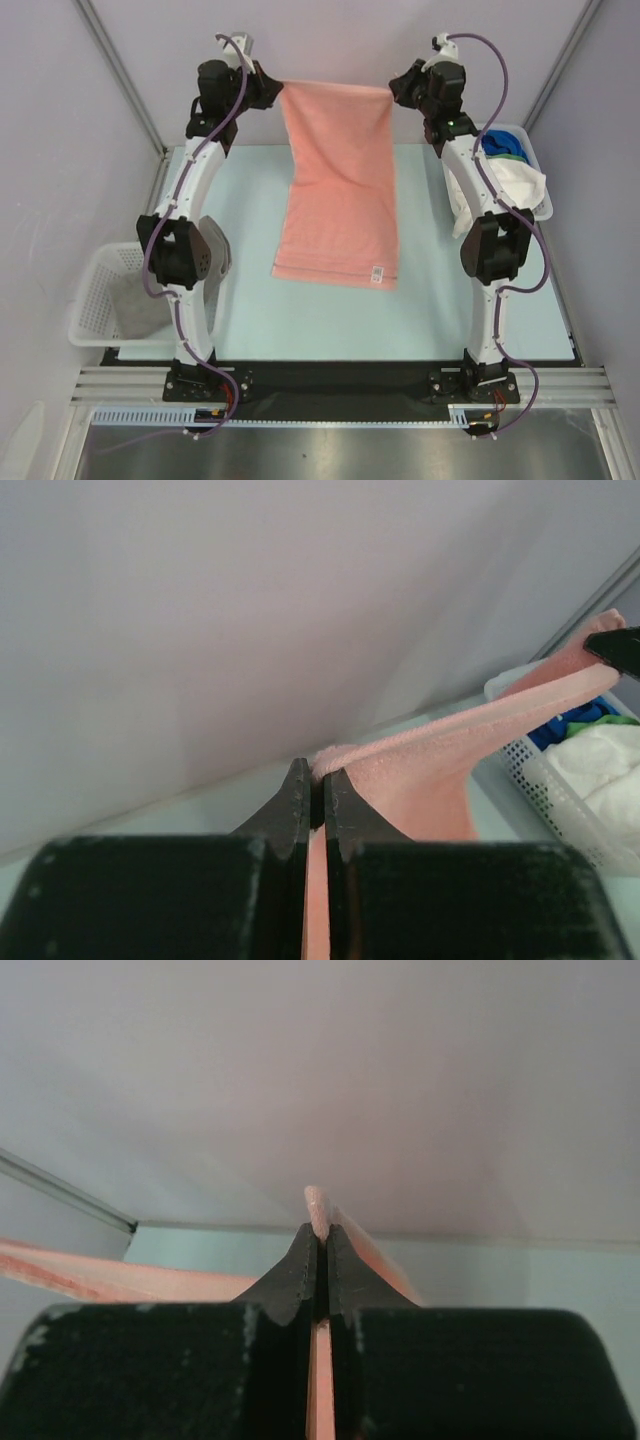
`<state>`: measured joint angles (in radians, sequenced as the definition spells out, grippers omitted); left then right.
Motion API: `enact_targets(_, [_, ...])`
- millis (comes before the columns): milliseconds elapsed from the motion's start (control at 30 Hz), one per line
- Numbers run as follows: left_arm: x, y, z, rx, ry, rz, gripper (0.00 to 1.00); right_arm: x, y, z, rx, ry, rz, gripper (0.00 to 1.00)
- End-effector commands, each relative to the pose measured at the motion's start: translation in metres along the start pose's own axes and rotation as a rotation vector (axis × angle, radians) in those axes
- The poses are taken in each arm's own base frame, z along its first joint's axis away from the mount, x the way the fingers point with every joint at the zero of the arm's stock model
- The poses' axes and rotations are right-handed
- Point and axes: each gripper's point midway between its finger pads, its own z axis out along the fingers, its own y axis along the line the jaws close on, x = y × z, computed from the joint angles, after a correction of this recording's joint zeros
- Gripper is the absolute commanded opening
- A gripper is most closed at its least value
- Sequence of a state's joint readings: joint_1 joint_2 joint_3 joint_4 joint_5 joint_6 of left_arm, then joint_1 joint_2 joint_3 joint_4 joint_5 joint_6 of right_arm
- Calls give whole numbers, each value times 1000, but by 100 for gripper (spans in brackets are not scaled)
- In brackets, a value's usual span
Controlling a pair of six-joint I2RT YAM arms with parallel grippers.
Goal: Fold and stack the towels
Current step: Flatten out the crumpled towel
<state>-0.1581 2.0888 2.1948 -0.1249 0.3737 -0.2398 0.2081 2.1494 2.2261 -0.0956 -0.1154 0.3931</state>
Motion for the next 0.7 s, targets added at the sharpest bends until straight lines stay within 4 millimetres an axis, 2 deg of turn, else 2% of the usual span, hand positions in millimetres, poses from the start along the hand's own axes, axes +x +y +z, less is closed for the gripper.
enact_targets(0, [-9,25,-10,-56,-58,-2,0,-30,-18,-11,45,-93,4,0])
enact_targets(33, [-4,26,-11,-59,-51,-8,0,-22,-23,-14,58,-73,11,0])
enact_targets(67, [11,30,-10,-66,-24,-19,0,-19,-25,-17,67,-65,11,0])
enact_targets(100, [16,31,-10,-69,-17,-22,0,-25,-24,-19,63,-98,8,0])
enact_targets(133, [17,30,-13,-72,-13,-25,0,-20,-27,-21,75,-91,8,0])
enact_targets(167, [30,34,-13,-82,12,-36,0,-17,-31,-27,92,-84,8,0])
enact_targets(233, [34,32,-17,-81,23,-40,0,-13,-38,-31,117,-72,8,0])
enact_targets(267, [43,33,-18,-86,40,-47,0,-11,-41,-33,126,-63,12,0])
enact_targets(400, [41,30,-21,-79,33,-47,0,-13,-42,-40,138,-57,15,0])
enact_targets(467, [29,28,-21,-81,11,-32,0,-11,-46,-42,158,-34,13,0])
enact_targets(500, [29,29,-21,-89,18,-31,0,-25,-43,-41,155,-58,0,0])
enact_targets(667, [-4,28,-12,-89,-64,3,0,-51,-42,-38,148,-120,-11,0])
